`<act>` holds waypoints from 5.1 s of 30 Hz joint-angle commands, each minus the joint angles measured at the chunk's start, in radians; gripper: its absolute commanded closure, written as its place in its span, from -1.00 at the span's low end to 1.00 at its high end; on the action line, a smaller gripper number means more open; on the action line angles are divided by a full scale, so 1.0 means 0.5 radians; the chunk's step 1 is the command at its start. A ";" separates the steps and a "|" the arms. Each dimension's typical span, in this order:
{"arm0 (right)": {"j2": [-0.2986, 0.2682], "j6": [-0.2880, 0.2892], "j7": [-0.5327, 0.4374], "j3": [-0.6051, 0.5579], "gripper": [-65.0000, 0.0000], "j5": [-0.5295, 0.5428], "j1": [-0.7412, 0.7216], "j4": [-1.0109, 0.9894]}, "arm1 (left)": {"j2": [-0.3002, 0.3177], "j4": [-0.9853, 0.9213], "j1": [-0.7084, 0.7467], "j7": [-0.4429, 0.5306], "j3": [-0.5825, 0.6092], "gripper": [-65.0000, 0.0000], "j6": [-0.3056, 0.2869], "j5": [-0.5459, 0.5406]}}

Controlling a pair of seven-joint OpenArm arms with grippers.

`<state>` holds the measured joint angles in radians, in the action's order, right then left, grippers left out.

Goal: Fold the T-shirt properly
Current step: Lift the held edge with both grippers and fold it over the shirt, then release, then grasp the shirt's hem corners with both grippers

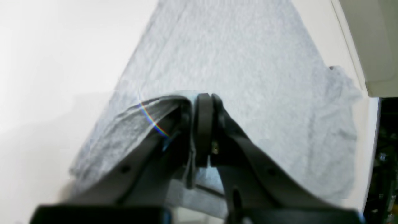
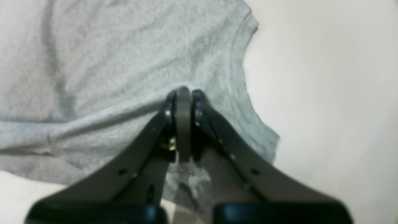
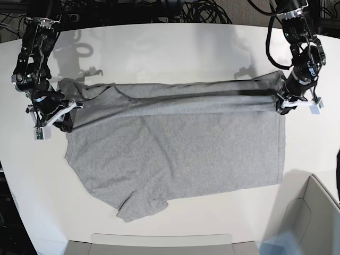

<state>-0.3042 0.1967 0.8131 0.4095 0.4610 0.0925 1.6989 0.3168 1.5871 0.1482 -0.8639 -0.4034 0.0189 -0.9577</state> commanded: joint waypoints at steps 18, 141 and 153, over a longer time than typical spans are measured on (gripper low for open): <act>-0.031 -0.005 -0.523 -0.363 1.00 -0.248 -0.589 -0.871 | 0.169 -0.656 -0.565 0.051 0.204 1.00 -0.018 -0.007; -0.338 -0.005 -0.465 -0.682 0.96 -0.313 -0.276 -1.003 | -0.129 0.764 0.307 -0.563 0.182 1.00 -0.033 0.600; -0.372 -0.005 -0.354 -0.280 0.69 -0.067 -0.055 -0.352 | -0.132 0.697 0.261 -0.560 0.198 1.00 -0.033 0.597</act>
<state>-0.4702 0.1940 0.6605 0.2588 0.4225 0.0814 1.5047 0.2436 1.9198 0.2863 -1.1549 -0.3073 0.0044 -0.6537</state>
